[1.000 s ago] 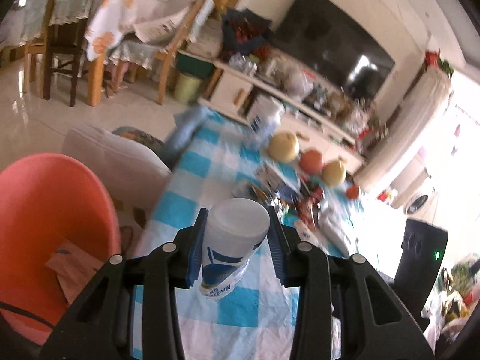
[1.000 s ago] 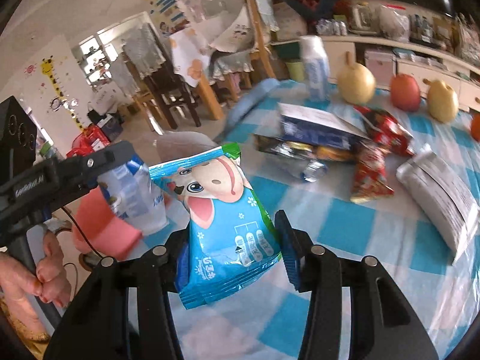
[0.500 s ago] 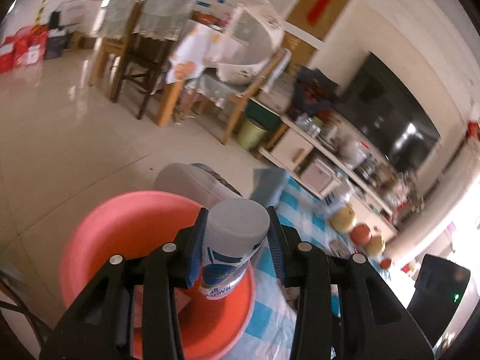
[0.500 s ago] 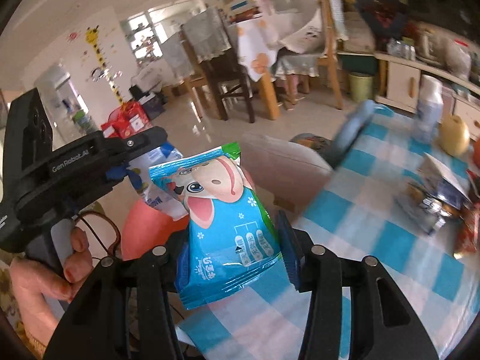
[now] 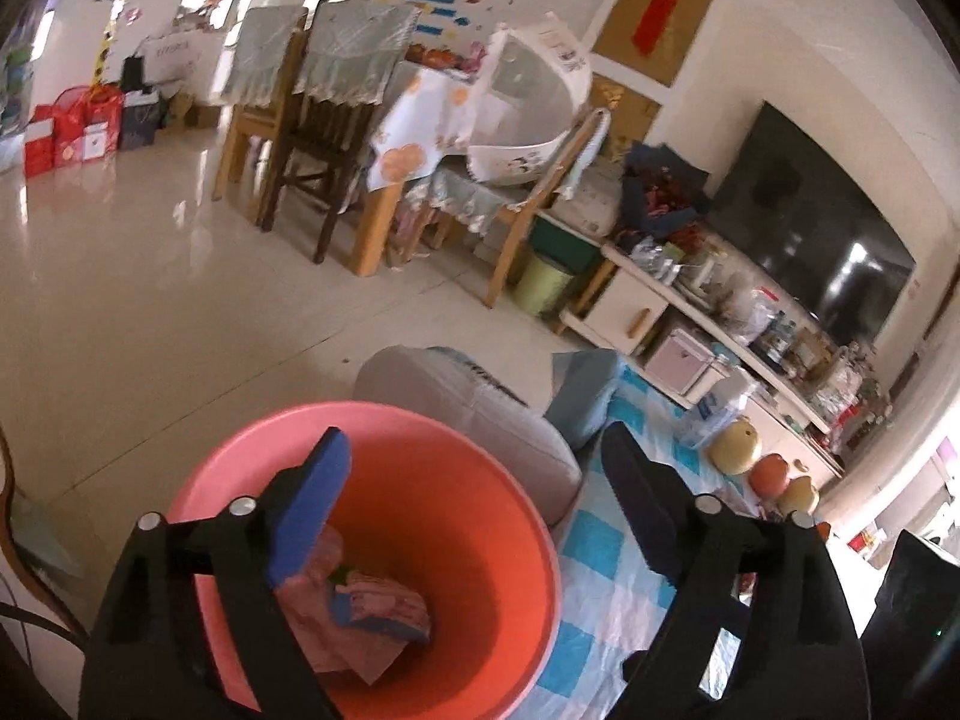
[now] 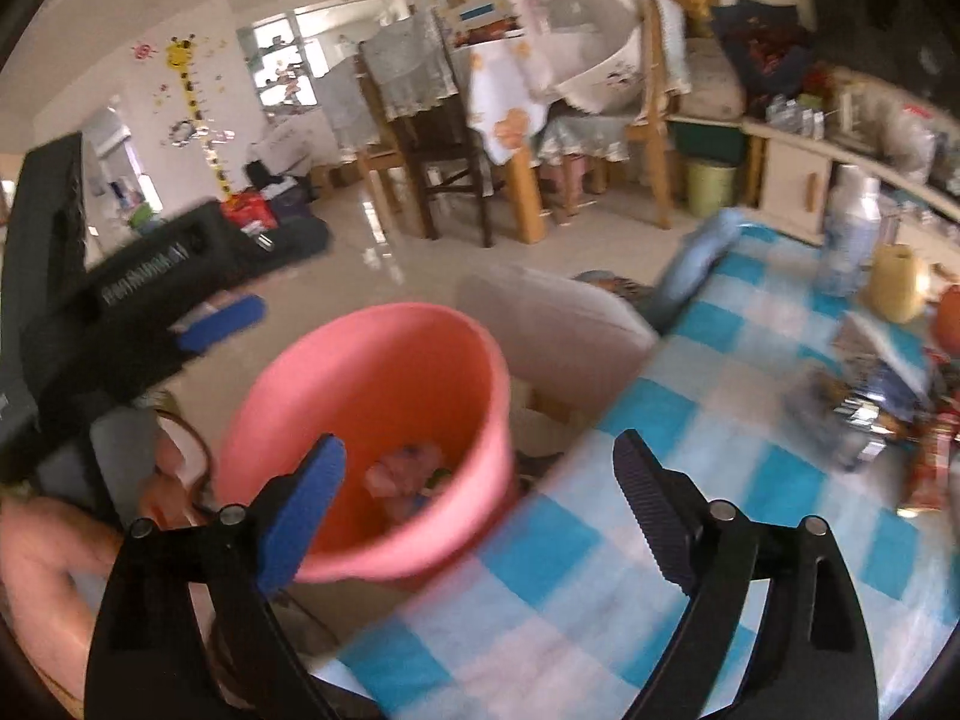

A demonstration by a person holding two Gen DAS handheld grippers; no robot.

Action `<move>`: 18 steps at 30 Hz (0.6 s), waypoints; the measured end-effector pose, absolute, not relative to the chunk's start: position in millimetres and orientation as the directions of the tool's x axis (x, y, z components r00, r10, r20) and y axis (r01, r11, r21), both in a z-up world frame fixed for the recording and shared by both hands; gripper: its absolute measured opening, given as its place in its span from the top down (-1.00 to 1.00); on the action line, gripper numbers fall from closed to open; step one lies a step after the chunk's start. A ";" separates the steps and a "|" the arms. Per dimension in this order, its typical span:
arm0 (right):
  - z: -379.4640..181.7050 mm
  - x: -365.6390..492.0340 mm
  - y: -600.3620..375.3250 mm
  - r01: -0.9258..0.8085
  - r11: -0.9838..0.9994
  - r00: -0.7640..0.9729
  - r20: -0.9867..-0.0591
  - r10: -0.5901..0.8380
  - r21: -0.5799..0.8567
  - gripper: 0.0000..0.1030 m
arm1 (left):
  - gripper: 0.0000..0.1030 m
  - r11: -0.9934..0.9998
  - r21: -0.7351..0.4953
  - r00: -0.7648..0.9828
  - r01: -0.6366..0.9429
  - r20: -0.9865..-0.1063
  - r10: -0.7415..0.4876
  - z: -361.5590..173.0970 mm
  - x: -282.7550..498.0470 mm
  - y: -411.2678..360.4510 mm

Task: Collect trash
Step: 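Move both open tools back toward the remaining snacks on the table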

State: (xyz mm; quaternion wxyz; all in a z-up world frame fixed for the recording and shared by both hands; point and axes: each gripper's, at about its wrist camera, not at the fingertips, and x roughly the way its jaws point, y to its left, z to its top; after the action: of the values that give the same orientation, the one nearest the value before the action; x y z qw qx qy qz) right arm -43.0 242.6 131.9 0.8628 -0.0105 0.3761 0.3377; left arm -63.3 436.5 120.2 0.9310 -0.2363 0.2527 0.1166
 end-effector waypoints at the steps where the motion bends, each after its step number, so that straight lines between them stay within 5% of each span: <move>1: 130.7 -44.9 235.4 -0.581 0.781 0.498 -0.659 0.563 0.228 -0.80 | -0.73 0.865 -0.386 0.851 -0.321 -0.517 0.085 121.3 -63.7 432.2; 18: 115.0 -72.0 142.5 -0.498 0.838 0.545 -0.671 0.503 0.225 -0.84 | -0.76 0.942 -0.266 0.849 -0.204 -0.527 0.035 128.1 -57.8 362.1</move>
State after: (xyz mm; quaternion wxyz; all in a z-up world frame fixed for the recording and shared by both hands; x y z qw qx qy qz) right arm -72.0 142.5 115.0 0.8788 0.0037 0.3828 0.2848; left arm -57.8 362.1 128.1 0.9485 -0.1580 0.2672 0.0631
